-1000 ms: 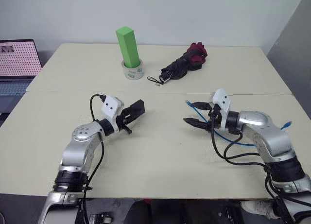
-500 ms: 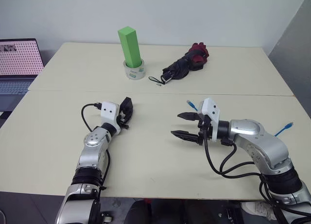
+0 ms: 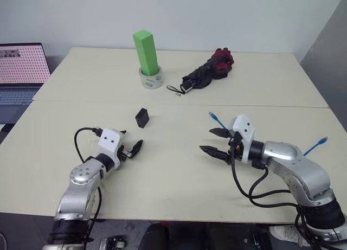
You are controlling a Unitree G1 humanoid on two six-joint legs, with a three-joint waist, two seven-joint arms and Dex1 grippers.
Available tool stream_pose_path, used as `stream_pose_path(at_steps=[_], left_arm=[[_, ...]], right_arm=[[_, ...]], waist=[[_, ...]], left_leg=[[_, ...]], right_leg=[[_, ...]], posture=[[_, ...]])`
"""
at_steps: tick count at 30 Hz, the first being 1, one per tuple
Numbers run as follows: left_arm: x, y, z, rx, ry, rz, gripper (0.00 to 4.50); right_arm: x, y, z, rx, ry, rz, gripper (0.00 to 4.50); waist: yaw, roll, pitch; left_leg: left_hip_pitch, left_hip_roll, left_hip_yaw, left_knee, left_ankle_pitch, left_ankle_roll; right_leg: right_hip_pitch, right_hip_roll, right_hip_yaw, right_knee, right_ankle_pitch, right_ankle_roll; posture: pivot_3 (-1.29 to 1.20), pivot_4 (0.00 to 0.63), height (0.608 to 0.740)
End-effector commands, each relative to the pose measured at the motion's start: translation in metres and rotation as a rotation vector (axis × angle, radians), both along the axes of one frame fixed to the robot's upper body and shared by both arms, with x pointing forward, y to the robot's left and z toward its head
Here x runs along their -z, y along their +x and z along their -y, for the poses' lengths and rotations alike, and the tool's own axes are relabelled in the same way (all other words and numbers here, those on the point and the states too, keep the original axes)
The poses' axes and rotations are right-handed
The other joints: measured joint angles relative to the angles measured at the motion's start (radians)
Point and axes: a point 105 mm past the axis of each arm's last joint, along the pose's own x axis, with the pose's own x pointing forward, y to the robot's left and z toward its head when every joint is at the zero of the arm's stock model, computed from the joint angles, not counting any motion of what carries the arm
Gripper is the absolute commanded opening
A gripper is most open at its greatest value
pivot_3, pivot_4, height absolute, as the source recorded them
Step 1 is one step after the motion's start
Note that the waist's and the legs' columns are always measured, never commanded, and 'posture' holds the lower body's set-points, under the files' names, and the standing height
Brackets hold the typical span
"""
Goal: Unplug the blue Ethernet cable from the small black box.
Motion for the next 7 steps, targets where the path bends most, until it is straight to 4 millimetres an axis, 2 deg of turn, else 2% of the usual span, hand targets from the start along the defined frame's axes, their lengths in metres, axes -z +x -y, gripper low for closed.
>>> stream_pose_path(at_steps=[1,7], left_arm=[[-0.042,-0.018,-0.001,0.098,0.004,0.036,3.91],[-0.052,-0.031,0.005,0.194,-0.016,0.0,3.91]], right_arm=[[-0.012,0.003,0.042,0.152,-0.018,0.062,3.64],[-0.009,0.002,0.064,0.218,-0.045,0.061,3.64]], waist=[[0.0,0.0,0.0],[-0.004,0.001,0.0]], left_leg=[[0.001,0.0,0.0,0.0,0.0,0.0],[0.002,0.0,0.0,-0.001,0.0,0.0]], right_leg=[[0.001,0.0,0.0,-0.001,0.0,0.0],[0.002,0.0,0.0,-0.001,0.0,0.0]], posture=[[0.0,0.15,0.74],[0.0,0.15,0.74]])
